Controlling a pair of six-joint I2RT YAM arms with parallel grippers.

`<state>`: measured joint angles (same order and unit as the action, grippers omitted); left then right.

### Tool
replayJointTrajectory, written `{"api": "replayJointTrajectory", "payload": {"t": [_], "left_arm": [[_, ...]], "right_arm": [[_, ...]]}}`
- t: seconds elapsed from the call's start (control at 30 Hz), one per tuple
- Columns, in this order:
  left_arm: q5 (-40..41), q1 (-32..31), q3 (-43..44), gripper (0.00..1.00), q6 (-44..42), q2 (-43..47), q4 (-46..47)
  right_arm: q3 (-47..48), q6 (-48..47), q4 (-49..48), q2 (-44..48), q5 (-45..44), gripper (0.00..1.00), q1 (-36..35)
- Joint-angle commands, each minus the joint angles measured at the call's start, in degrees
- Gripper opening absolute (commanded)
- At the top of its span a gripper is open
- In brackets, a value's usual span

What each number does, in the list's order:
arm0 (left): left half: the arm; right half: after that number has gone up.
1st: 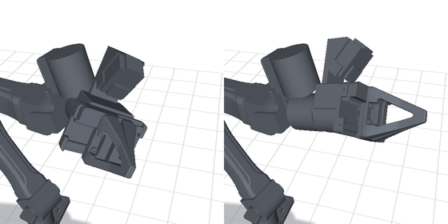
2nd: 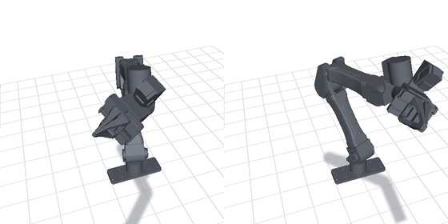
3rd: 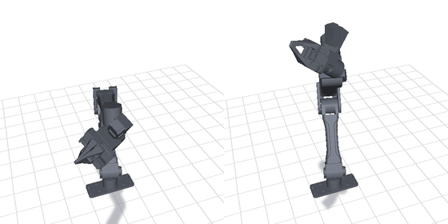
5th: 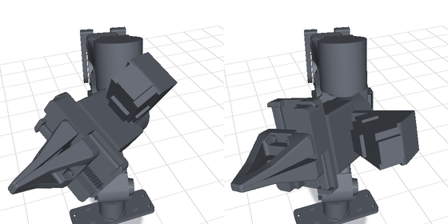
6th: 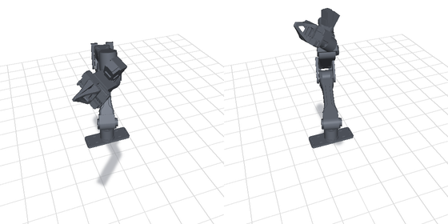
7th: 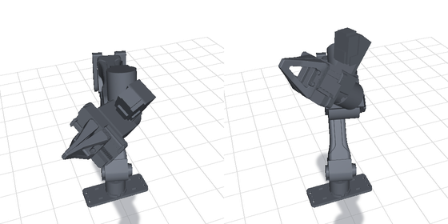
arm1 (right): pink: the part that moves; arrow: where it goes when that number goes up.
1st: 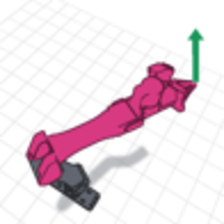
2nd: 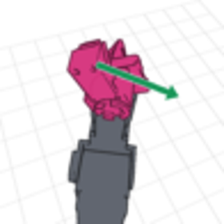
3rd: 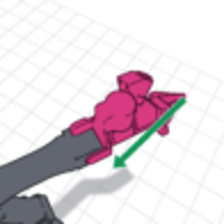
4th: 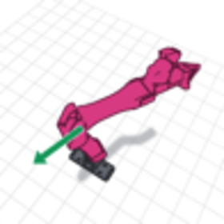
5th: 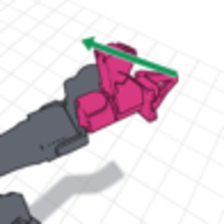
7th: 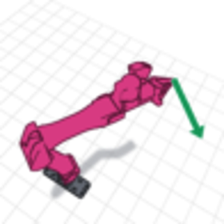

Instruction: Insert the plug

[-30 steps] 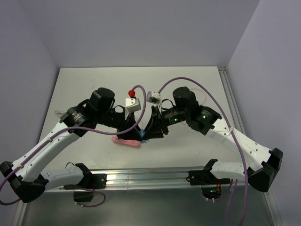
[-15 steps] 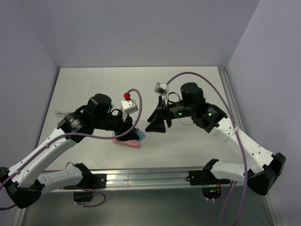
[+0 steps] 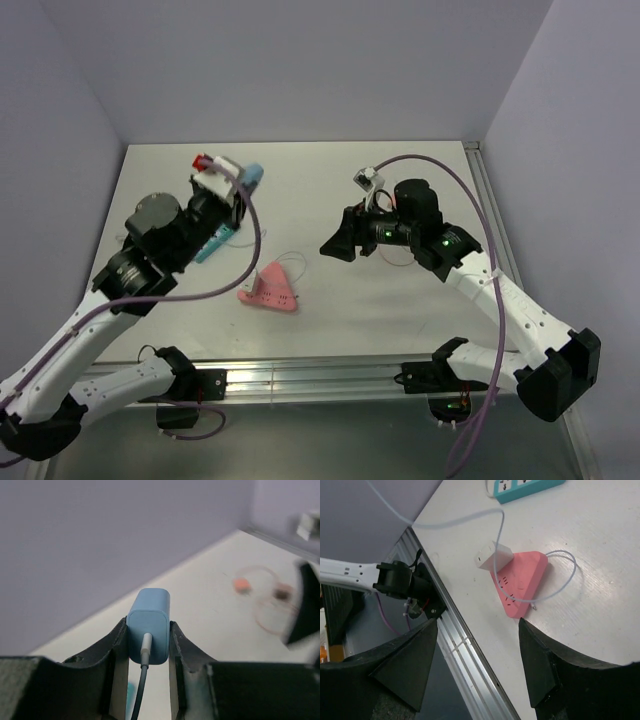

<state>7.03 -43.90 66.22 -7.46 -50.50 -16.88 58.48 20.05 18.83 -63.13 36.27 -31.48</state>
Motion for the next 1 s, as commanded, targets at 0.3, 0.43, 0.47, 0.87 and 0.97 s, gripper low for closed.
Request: {"api": "replayJointTrajectory", "payload": {"t": [0.3,0.43,0.47,0.87,0.97], "left_arm": [[22.4,27.6,24.3,0.0,-26.7,-23.6,31.1],[20.7,37.2,26.8,0.0,-26.6,-25.4,33.1],[21.8,38.6,25.9,0.0,-27.6,-24.9,34.9],[-7.5,38.0,-5.9,0.0,-17.4,-11.3,22.5],[-1.1,33.9,-15.0,0.0,-20.0,-12.4,23.6]], "right_arm": [[-5.0,1.8,-5.7,1.7,-0.3,0.72,0.3],[-5.0,1.4,-5.7,-0.1,0.3,0.72,0.2],[-4.6,1.3,-5.6,-0.6,0.1,0.72,0.3],[-12.4,12.5,-26.8,-14.7,5.9,0.71,-0.9],[-11.9,13.4,-29.5,-19.8,5.7,0.7,-3.1]]}}
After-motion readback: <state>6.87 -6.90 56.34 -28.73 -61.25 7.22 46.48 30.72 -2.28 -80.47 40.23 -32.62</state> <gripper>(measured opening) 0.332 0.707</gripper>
